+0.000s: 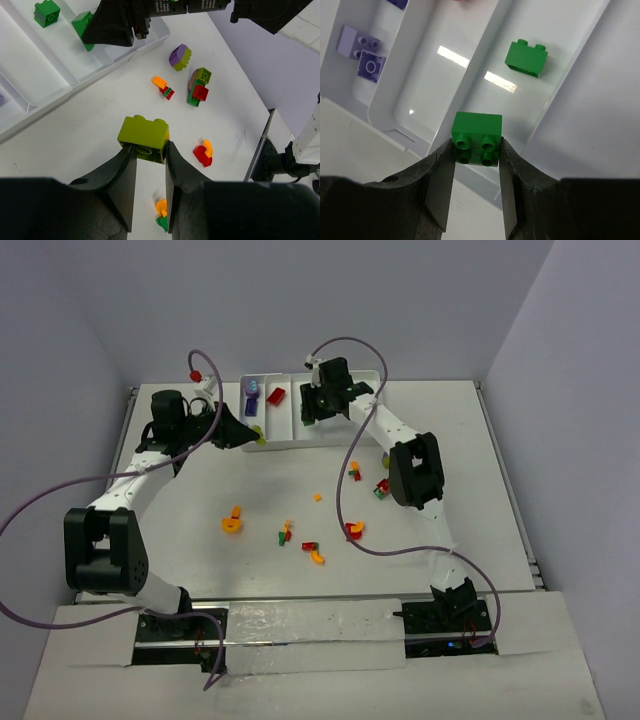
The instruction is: Sort the legos into containers by color
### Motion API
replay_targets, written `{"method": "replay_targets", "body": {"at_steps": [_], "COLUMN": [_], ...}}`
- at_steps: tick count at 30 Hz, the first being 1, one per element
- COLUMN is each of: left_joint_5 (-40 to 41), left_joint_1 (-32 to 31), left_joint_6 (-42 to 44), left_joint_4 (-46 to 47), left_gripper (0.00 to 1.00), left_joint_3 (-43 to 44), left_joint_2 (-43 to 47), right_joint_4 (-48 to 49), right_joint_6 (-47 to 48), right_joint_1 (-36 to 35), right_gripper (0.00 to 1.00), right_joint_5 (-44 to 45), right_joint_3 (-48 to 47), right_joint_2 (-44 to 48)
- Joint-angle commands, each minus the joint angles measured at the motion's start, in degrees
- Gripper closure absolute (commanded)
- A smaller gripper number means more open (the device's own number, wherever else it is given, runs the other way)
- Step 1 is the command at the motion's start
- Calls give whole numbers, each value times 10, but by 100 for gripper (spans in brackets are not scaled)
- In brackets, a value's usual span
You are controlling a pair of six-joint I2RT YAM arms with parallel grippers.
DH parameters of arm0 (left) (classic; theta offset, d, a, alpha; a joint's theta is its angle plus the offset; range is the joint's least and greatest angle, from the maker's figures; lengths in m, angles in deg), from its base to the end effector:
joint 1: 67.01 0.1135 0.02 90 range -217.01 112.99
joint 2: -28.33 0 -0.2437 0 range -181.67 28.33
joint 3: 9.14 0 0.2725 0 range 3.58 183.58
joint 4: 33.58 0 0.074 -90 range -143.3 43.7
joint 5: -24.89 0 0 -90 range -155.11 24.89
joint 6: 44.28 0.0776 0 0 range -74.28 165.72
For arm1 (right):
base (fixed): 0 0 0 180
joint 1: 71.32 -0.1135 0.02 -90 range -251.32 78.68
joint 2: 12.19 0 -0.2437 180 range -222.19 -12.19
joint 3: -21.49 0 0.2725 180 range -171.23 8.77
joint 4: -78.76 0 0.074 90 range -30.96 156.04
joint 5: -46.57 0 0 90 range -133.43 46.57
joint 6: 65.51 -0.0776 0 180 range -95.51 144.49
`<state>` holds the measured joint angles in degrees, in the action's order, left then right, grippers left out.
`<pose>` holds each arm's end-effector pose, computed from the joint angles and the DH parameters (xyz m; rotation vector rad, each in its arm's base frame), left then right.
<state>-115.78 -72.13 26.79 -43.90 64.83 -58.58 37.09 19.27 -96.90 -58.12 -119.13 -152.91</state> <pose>0.3787 -0.0942 0.2472 0.3596 1.9565 -1.1400 0.5258 0.2735 0.1680 -0.5451 2.2734 0.5675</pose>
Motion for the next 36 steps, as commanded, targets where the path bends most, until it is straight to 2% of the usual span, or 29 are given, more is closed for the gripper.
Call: {"method": "replay_targets", "body": {"at_steps": [1, 2, 3, 4, 8, 12, 15, 17, 20, 23, 28, 36], "left_joint_5": [16, 19, 26, 34, 51, 110, 178, 228, 256, 282, 285, 282], "left_joint_1": [1, 1, 0, -1, -8, -48, -100, -136, -171, -194, -230, -259], "left_joint_6": [-10, -12, -14, -15, -21, -5, 12, 21, 13, 10, 2, -9], "left_joint_4": [31, 32, 38, 41, 53, 60, 68, 74, 101, 114, 132, 158], "left_gripper": [100, 100, 100, 100, 100, 100, 100, 100, 100, 100, 100, 100], "left_joint_3": [32, 36, 43, 47, 68, 124, 178, 237, 305, 388, 525, 655], "left_joint_2": [-2, -3, -10, -15, -31, -70, -122, -179, -255, -335, -475, -607], "right_joint_4": [36, 36, 34, 32, 21, 24, 42, 55, 46, 28, 15, 16], "right_joint_6": [-10, -11, -14, -15, -25, -47, -88, -91, -63, -26, 9, 29], "right_joint_1": [2, 3, 2, 2, 2, 21, 71, 130, 195, 262, 330, 349], "right_gripper": [36, 25, 6, 0, 0, 0, 0, 0, 0, 0, 0, 0], "right_joint_5": [27, 23, 20, 18, 10, -11, -28, -23, -1, 5, -8, -22], "right_joint_3": [-32, -32, -32, -32, -23, 29, 124, 179, 263, 329, 416, 488], "right_joint_2": [-10, -9, -8, -6, 17, 91, 213, 277, 374, 428, 510, 546]}}
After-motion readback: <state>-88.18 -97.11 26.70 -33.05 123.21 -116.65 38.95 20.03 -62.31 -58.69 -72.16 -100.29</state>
